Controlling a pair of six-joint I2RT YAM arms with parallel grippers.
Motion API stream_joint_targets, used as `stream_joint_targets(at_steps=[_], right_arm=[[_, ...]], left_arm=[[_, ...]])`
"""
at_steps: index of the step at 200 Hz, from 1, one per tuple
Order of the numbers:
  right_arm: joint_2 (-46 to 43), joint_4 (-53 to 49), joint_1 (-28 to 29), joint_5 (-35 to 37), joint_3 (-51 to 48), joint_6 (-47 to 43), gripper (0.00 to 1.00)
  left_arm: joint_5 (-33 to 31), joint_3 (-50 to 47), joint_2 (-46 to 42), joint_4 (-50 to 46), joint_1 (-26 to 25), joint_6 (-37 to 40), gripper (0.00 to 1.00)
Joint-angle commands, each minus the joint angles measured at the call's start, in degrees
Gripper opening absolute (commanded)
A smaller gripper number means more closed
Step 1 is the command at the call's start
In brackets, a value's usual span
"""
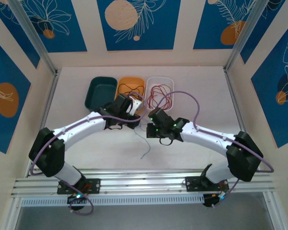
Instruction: Untangle the cables
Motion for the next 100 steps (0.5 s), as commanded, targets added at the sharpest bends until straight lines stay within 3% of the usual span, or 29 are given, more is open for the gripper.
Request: stream_joint_targets(at_steps=[1,26,48,73,100], right_arm=[[-3.3,-2.7,-0.7,-1.4,-0.7,0.4,0.03],[-5.6,-4.6,-1.8,-4.2,-0.3,0.4,0.01],[-7.9,-7.0,-3.1,-5.2,0.4,0.1,0.00],[-10.3,-10.1,-4.3,-5.9,3.1,-1.8,0.00],[-11.5,-13.2,-5.2,-5.6,7.0,-2.9,0.00]], left_arm=[[-4.9,-0.2,0.1,-1.5,0.4,-0.7,0.00],[-11.5,-0.9,1.0,-2.7,0.4,-1.4,0.00],[-13.5,-2.5,-0.3,-1.5,0.4,-1.8,0.02],[-14.1,-4.2,-2.7,1.0,0.3,-2.1,0.53],[-12.7,-6.4,-5.9,4.4,0.3,-2.8,0.71]])
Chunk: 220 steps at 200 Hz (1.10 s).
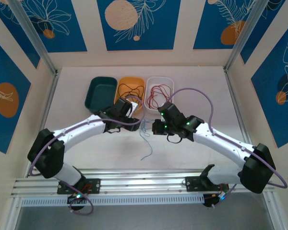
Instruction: Untangle the cables
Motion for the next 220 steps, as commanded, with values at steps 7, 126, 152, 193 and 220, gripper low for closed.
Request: stream_joint_targets(at_steps=[7,126,152,193,220], right_arm=[[-2.2,-6.2,-1.0,-0.3,5.6,-1.4,0.01],[0.2,-10.1,-7.1,4.2,12.3,2.9,0.02],[0.4,-10.4,-7.3,4.4,11.8,3.9,0.02],[-0.4,-9.7,-7.3,3.7,10.7,4.8,0.02],[-1.3,-9.6,-7.3,3.5,10.4,5.0,0.02]], left_arm=[[-2.0,-2.4,-4.9,3.8,0.5,-1.1,0.72],[-13.2,-23.9,-9.6,32.3,-20.2,-4.2,1.00],[-14.2,-22.0,-2.8,35.4,-23.0,-7.1,1.00],[-16.9,-11.3,8.5,31.3,-24.1,-8.5,1.00],[-21.4,-5.4,13.1,23.2,-24.0,-9.9,0.96]])
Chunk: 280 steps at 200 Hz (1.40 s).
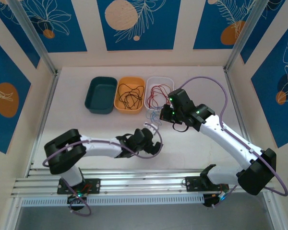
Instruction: Untangle the cables
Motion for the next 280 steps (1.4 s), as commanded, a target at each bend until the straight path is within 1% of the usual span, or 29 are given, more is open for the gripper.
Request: stream_joint_targets(at_steps=[1,14,24,43,60,82,99,109,125,131,158,175,186,195,216,224,229,239,256,280], right_arm=[[-1.5,-0.3,-0.2,0.0,-0.5,1.2,0.02],[-2.0,-0.3,-0.2,0.1,-0.6,1.0,0.02],[-2.3,-0.4,-0.2,0.3,-0.5,0.9,0.02],[-2.5,-0.6,-0.4,0.5,-0.5,0.6,0.02],[-2.3,-0.5,-0.6,0.1,-0.6,0.7,0.02],[-1.9,0.3,-0.7,-0.9,-0.8,0.7,0.02],[-1.6,0.5,-0.7,-1.6,-0.4,0.6,0.02],[-1.7,0.5,-0.7,-2.1,0.1,0.5,0.02],[-1.7,0.2,-0.7,-2.9,1.0,0.4,0.02],[-1.7,0.1,-0.7,-3.1,1.2,0.5,0.02],[-2.4,-0.3,-0.6,-3.9,1.8,0.8,0.02],[-2.8,-0.7,-0.6,-4.5,2.0,1.1,0.02],[-3.1,-0.9,-0.6,-4.8,2.1,1.2,0.02],[-3.4,-1.0,-0.6,-4.9,2.2,1.3,0.02],[-4.2,-3.4,-0.8,-3.4,3.2,0.5,0.01],[-4.4,-5.3,-1.1,-1.7,4.0,0.0,0.01],[-4.7,-6.6,-1.2,-0.7,4.3,-0.3,0.01],[-5.5,-8.5,-2.0,1.2,4.6,-0.9,0.01],[-6.7,-11.5,-4.5,2.4,4.4,-1.6,0.01],[-8.9,-14.6,-8.7,2.9,3.0,-2.5,0.01]], left_arm=[[-6.0,5.5,3.1,-7.8,-0.4,-2.4,0.96],[-8.3,7.7,4.4,-12.8,-0.3,-4.2,0.93],[-9.5,7.6,4.2,-14.5,-0.2,-5.0,0.93],[-9.6,4.3,1.9,-12.7,-0.3,-5.4,0.93],[-9.2,1.6,0.3,-10.1,0.4,-3.9,0.95],[-6.6,-1.2,0.0,-2.9,1.8,1.7,0.95],[-2.9,-4.2,0.5,6.4,3.2,6.9,0.92],[-0.5,-4.6,1.1,9.7,4.1,8.8,0.89],[1.6,-3.4,2.8,11.3,4.9,11.4,0.88],[1.8,-2.8,3.6,11.3,5.3,12.1,0.85],[3.9,-0.3,7.1,12.3,6.5,12.9,0.82],[3.7,1.6,9.4,11.7,6.8,12.9,0.76],[3.6,2.3,10.4,11.6,7.2,12.8,0.68],[3.0,2.8,11.0,10.9,7.4,12.4,0.56],[0.5,2.3,9.8,8.4,8.8,9.4,0.17],[-0.1,0.7,8.3,8.4,9.4,7.9,0.05],[-0.4,-0.4,7.1,8.5,9.8,7.2,0.00],[-1.2,-3.4,4.1,8.7,10.6,5.7,0.00],[-2.5,-8.1,-1.4,7.6,12.2,2.9,0.00],[-3.8,-13.0,-9.9,1.9,15.7,-2.4,0.00]])
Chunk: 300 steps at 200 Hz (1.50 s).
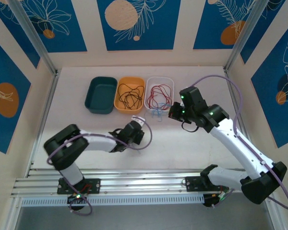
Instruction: Untangle the cables
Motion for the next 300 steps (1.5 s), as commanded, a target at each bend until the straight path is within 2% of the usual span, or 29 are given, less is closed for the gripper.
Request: stream_joint_targets(at_steps=[1,36,80,130,176,206,230,280,300], right_arm=[[-2.4,-6.0,-3.2,2.3,-0.3,-1.7,0.01],[-4.8,-8.8,-9.0,2.2,-2.7,-3.1,0.02],[-5.9,-9.1,-14.1,0.8,-5.7,-4.6,0.02],[-6.4,-8.8,-19.6,-1.0,-10.6,-5.2,0.02],[-7.0,-6.4,-23.9,-3.5,-15.1,-5.7,0.02],[-6.7,-4.5,-25.5,-5.1,-18.5,-5.8,0.03],[-6.4,-3.9,-27.5,-4.9,-20.8,-6.1,0.07],[-6.0,0.6,-29.3,-9.7,-25.6,-5.7,0.08],[-5.3,1.0,-29.3,-9.0,-26.1,-5.6,0.09]], left_arm=[[-2.9,-3.9,-8.0,-5.5,3.1,-7.0,0.00],[-5.6,-6.7,-21.1,-16.4,8.5,-10.5,0.00],[-7.5,-2.8,-33.6,-30.9,17.3,-8.3,0.00],[-8.9,4.3,-43.5,-40.3,26.7,-3.8,0.00],[-7.8,12.1,-45.0,-43.6,34.7,0.3,0.00],[-7.7,17.0,-44.2,-42.8,37.2,2.7,0.00],[-8.1,21.7,-42.8,-42.6,39.5,5.0,0.00],[-1.1,29.6,-40.9,-40.0,39.8,7.5,0.00],[-1.5,32.7,-39.4,-39.8,39.9,9.4,0.00]])
